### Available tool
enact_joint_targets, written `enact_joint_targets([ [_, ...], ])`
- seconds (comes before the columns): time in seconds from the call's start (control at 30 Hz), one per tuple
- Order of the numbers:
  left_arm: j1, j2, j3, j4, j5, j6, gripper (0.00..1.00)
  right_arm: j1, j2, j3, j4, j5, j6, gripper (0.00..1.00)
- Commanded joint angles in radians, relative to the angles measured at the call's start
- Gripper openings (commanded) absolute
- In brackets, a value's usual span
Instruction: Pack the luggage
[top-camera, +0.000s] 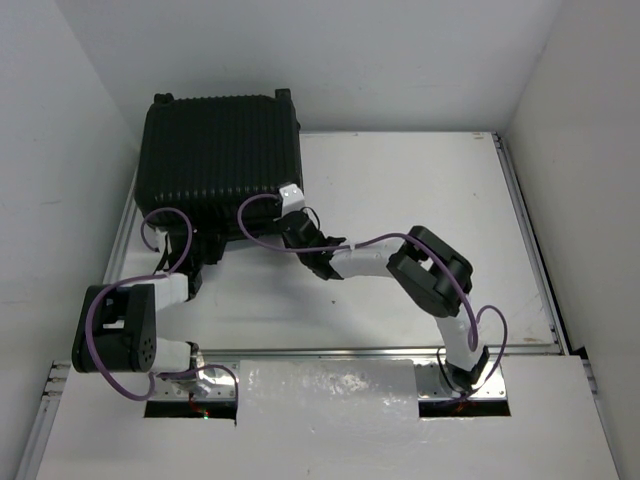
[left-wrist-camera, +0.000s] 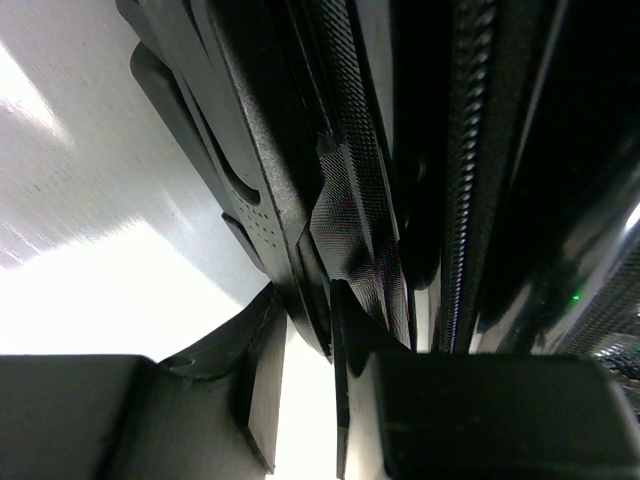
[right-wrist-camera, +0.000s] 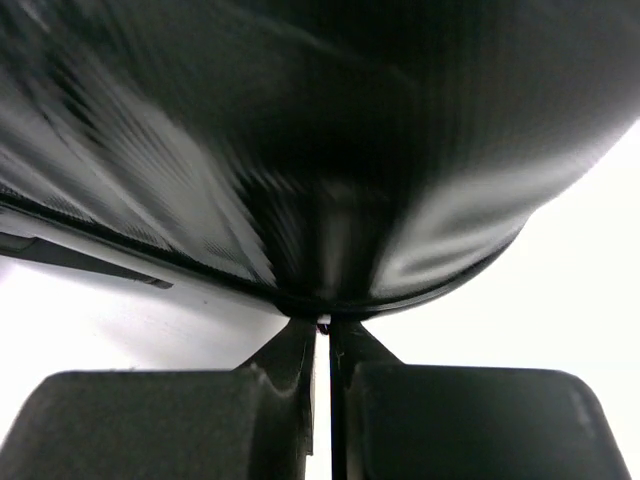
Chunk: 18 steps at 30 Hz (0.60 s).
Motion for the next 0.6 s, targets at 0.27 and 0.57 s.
enact_joint_targets([
  [0.27, -0.017, -0.009, 0.014, -0.145, 0.063, 0.116, 0.00, -0.210, -0.140, -0.234, 0.451, -0.126, 0.067, 0.00],
  [0.57, -0.006, 0.039, 0.150, -0.280, 0.017, 0.223, 0.00, -0.368, 0.000, 0.008, 0.327, -0.499, 0.047, 0.00],
])
